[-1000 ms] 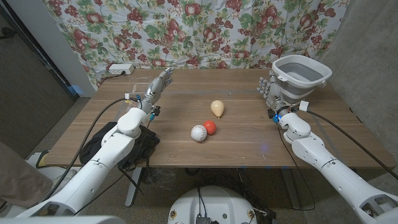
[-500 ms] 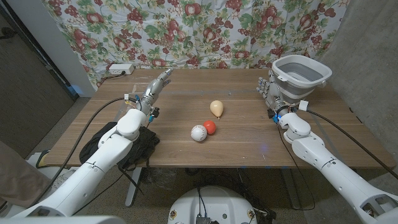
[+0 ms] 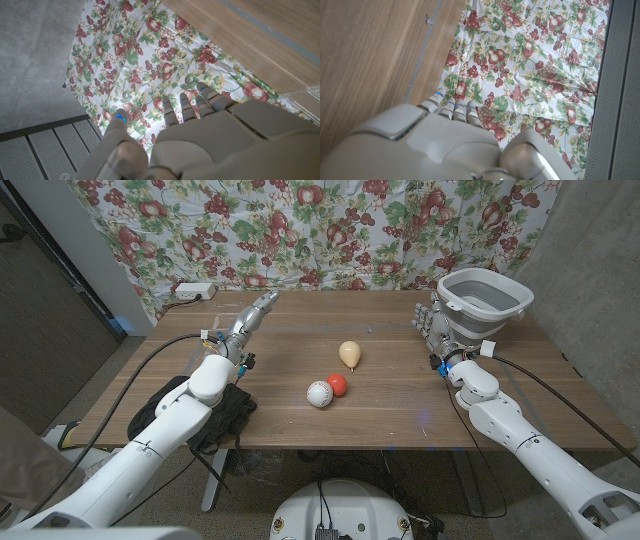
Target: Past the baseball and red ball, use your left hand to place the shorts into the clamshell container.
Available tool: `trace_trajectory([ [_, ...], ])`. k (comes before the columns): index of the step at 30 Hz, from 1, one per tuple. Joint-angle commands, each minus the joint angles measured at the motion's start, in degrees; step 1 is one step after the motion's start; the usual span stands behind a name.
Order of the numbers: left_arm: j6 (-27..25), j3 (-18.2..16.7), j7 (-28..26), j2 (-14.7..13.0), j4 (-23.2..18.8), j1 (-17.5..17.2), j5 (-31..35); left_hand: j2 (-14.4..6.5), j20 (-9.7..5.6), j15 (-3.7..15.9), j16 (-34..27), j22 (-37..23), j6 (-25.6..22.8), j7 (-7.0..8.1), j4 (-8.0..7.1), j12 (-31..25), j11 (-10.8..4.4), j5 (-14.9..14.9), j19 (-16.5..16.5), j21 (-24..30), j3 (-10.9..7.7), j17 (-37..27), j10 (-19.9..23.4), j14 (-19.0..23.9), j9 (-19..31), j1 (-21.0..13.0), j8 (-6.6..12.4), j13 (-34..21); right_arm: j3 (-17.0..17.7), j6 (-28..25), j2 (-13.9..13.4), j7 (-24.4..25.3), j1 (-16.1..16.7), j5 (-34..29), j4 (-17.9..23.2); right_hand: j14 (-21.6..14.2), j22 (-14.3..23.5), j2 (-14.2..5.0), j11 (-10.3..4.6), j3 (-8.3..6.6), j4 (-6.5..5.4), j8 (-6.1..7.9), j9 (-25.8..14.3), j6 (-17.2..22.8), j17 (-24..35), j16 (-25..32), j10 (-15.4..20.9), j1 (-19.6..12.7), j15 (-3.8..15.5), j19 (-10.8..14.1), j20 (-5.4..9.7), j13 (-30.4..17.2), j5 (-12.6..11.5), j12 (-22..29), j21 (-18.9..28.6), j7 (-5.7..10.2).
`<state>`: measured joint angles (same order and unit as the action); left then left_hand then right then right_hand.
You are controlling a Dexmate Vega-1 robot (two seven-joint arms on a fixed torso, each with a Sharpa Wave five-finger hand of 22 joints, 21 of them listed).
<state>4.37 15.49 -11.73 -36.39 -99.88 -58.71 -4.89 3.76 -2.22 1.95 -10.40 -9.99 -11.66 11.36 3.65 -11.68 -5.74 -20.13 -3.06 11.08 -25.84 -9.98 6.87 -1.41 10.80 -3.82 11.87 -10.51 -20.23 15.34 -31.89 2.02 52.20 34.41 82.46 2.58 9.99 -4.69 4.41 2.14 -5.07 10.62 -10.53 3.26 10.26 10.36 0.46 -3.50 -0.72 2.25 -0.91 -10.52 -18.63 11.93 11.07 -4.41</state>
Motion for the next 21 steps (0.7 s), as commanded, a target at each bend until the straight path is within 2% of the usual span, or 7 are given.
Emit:
trace_trajectory([
  [1,-0.5,0.4,-3.5,-1.7,-1.5,-1.0,3.0,-0.3,-1.42,4.71,0.1,-0.1,-0.3,0.22,0.57,0.2,-1.12,-0.2,0.4,-0.1,-0.18,-0.2,-0.8,-0.7,0.1,-0.5,-0.04,-0.3,-0.4,0.2,0.3,0.5,-0.1,-0.7,0.2,0.5,0.3,-0.37,0.27,-0.18,0.22,0.34,-0.1,-0.1,0.1,0.0,-0.1,-0.5,-0.22,-0.3,-0.04,-0.1,-0.3,-0.2,-0.1,-0.36],
  [5,-1.3,0.3,-4.1,-2.5,-2.5,-1.5,3.6,-0.2,-1.34,4.79,0.0,-0.1,-1.0,0.42,0.81,0.2,-1.51,-0.2,0.5,-0.1,-0.23,-0.2,-0.6,-0.8,0.1,-0.7,0.17,-0.3,-0.4,0.0,0.2,0.7,0.0,-0.8,0.6,0.2,0.3,-0.37,0.62,-0.18,0.27,0.45,-0.1,0.2,0.1,0.1,0.3,-0.6,-0.53,-0.1,0.35,-0.1,-0.3,0.0,0.0,-0.47],
  [11,-1.7,-0.1,-4.2,-3.8,-3.6,-2.3,3.8,-0.2,0.09,4.76,0.0,-0.1,-0.9,0.48,1.1,0.2,-1.71,-0.2,1.0,-0.3,-0.29,-0.2,-0.6,-0.8,0.0,-0.9,0.0,-0.3,-0.3,-0.5,0.1,0.7,0.0,-0.5,1.1,0.3,0.3,-0.36,0.76,-0.18,0.31,0.45,-0.1,0.2,0.1,0.1,0.3,-0.6,-0.8,-0.2,0.14,-0.1,-0.3,0.0,0.0,-0.43],
  [16,-3.2,-0.3,-4.0,-5.0,-5.0,-3.2,4.1,-0.2,4.25,4.09,-0.1,-0.1,-0.5,0.84,1.55,0.3,-1.73,-0.3,1.6,-0.3,-0.42,-0.2,-1.1,-1.0,0.0,-1.1,-0.35,-0.3,-0.5,-0.4,-0.1,0.6,-0.2,-0.9,1.0,0.3,0.3,-0.36,0.67,-0.17,0.35,0.39,-0.1,0.2,0.1,0.1,0.1,-0.7,-1.83,-0.4,-0.57,-0.1,-0.3,-0.1,-0.1,-0.23],
  [18,-4.3,-0.5,-4.0,-5.5,-5.8,-3.6,4.3,-0.2,4.63,4.07,-0.1,-0.1,-0.3,1.0,1.59,0.3,-1.8,-0.3,1.8,-0.3,-0.43,-0.2,-1.2,-1.0,0.0,-1.1,-0.42,-0.3,-0.4,-0.5,-0.1,0.7,-0.2,-0.9,1.0,0.4,0.3,-0.36,0.43,-0.16,0.36,0.4,-0.1,0.2,0.1,0.1,0.1,-0.7,-1.94,-0.5,-0.71,-0.1,-0.3,-0.1,-0.1,-0.25],
  [21,-4.5,-0.8,-3.6,-6.2,-6.3,-4.1,4.2,-0.2,6.3,3.76,-0.2,-0.1,-0.3,1.12,1.72,0.3,-1.95,-0.3,2.0,-0.3,-0.48,-0.2,-1.3,-1.1,0.0,-1.1,-0.49,-0.3,-0.4,-0.5,-0.1,0.6,-0.4,-0.8,0.9,0.3,0.3,-0.36,0.43,-0.15,0.38,0.41,-0.1,0.2,0.1,0.1,0.3,-0.7,-1.98,-0.4,-0.58,-0.1,-0.3,0.0,0.0,-0.25],
])
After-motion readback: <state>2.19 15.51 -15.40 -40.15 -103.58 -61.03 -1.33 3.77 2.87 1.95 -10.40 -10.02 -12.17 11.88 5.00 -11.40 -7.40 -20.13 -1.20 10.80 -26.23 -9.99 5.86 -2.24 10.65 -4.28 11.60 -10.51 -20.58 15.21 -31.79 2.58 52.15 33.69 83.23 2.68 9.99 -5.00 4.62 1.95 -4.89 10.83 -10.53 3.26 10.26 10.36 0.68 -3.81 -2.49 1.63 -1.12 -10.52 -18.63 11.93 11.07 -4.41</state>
